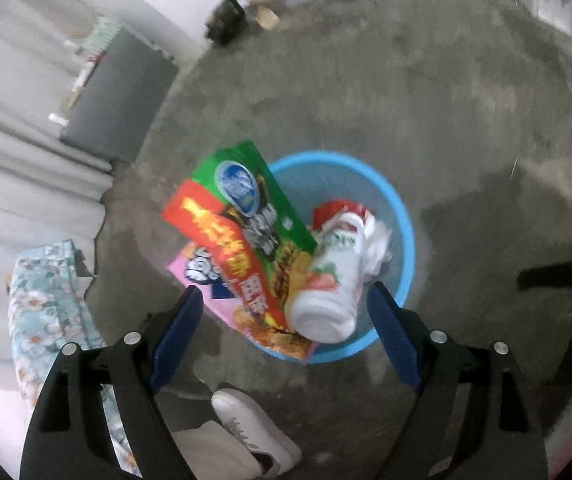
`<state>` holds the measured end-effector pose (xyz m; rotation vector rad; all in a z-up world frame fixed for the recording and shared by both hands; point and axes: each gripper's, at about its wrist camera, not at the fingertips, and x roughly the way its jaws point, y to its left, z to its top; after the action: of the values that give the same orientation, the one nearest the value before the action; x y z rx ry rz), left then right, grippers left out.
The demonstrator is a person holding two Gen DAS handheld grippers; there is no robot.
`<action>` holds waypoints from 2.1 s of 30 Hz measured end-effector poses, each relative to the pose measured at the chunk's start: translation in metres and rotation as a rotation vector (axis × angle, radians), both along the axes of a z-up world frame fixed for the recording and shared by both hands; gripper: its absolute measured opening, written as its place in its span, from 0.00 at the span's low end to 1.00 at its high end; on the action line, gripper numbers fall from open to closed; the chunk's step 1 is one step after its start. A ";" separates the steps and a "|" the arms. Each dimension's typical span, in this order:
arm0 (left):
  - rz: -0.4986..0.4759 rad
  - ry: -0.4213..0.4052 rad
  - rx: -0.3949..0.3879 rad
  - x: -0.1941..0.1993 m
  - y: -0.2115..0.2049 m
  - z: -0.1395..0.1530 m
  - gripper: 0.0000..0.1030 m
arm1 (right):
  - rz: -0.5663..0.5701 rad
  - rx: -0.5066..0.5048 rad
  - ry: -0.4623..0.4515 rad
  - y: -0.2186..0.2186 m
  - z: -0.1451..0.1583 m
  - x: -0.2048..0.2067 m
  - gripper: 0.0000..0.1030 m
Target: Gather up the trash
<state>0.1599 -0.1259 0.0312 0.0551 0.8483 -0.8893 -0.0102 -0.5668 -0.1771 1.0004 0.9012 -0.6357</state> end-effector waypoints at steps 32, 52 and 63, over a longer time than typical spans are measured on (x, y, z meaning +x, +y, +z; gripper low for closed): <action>0.660 -0.124 0.237 -0.093 0.148 -0.008 0.91 | 0.624 -0.840 -0.100 0.404 0.213 0.023 0.94; 0.556 -0.006 0.378 -0.106 0.110 -0.049 0.91 | 0.577 -0.750 0.086 0.383 0.164 0.009 0.94; 0.530 -0.009 0.412 -0.104 0.101 -0.053 0.91 | 0.519 -0.730 0.122 0.360 0.159 0.004 0.94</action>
<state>0.0557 -0.0253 -0.0214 0.1836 0.9667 -0.2104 -0.0061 -0.2064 -0.0183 0.0632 0.8871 -0.5172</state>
